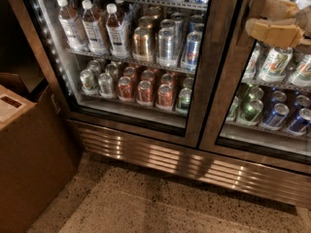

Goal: Open right fridge door

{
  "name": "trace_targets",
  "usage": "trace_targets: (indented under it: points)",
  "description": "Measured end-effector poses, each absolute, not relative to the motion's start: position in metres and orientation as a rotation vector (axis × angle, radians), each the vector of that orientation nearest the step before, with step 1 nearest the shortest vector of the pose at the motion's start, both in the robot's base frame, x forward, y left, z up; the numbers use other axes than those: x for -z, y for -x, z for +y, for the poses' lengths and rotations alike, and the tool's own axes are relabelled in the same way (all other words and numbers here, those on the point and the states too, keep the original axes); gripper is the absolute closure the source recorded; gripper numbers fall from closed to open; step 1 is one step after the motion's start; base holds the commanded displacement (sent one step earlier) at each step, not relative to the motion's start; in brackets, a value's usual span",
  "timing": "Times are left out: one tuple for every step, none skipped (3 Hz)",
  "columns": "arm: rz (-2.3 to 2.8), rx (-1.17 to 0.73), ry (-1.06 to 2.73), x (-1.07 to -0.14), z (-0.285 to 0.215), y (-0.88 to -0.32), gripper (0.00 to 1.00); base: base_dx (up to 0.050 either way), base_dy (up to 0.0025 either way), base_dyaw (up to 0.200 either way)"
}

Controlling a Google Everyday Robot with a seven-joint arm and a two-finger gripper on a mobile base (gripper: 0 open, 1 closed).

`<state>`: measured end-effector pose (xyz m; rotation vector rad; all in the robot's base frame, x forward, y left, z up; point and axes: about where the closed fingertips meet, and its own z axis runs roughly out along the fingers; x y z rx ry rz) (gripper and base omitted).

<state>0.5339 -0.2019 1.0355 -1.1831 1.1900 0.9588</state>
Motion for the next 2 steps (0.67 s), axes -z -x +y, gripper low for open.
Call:
trace_targets:
  points:
    - [1.190,-0.959,1.183,-1.0355,-0.2019,-0.5338,1.00,0.000,0.00000,0.000]
    - [1.190,-0.964,1.190,-1.0319,-0.1980,-0.5330,1.00,0.000,0.00000,0.000]
